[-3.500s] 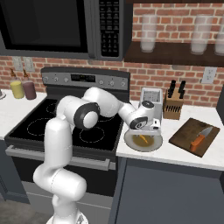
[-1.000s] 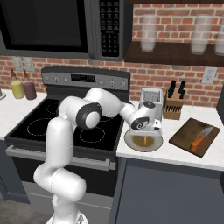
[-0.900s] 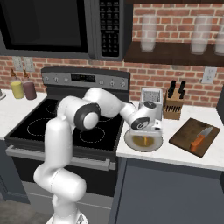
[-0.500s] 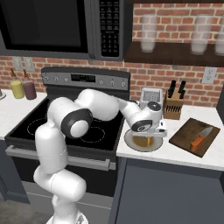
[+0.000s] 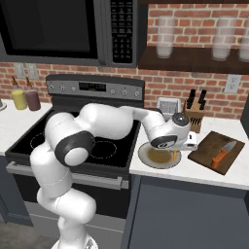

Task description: Pick up the knife from the drawer and place it on the cutting board. Then place the meat from the plate to the cutting board.

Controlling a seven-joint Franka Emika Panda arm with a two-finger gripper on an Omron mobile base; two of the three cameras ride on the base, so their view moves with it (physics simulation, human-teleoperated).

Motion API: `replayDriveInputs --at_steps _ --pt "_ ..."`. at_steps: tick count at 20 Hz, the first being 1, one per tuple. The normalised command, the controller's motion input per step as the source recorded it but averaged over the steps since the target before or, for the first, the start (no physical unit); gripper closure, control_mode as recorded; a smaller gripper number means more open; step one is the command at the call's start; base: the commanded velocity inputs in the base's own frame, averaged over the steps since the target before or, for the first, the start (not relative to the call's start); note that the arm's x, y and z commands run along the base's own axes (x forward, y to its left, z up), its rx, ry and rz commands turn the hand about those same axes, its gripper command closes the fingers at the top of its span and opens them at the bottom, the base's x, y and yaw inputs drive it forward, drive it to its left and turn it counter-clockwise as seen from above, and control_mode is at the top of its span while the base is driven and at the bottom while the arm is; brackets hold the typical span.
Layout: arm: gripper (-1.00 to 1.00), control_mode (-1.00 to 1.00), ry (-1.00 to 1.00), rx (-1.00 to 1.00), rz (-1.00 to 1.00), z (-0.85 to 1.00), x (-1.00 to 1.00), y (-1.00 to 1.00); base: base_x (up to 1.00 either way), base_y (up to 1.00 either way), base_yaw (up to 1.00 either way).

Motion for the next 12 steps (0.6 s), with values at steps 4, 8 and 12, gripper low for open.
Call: replayDriveInputs --at_steps 4,8,12 --pt "1.0 -1.0 -0.04 0.0 -0.05 0.41 -0.05 -0.6 0.0 0.0 0.0" --pt "1.0 -1.0 -0.01 0.0 -0.08 0.16 0.0 -0.67 0.0 0.0 0.0" --pt "1.0 -1.0 0.0 0.0 -0.1 0.0 0.08 -0.67 0.0 0.0 0.0"
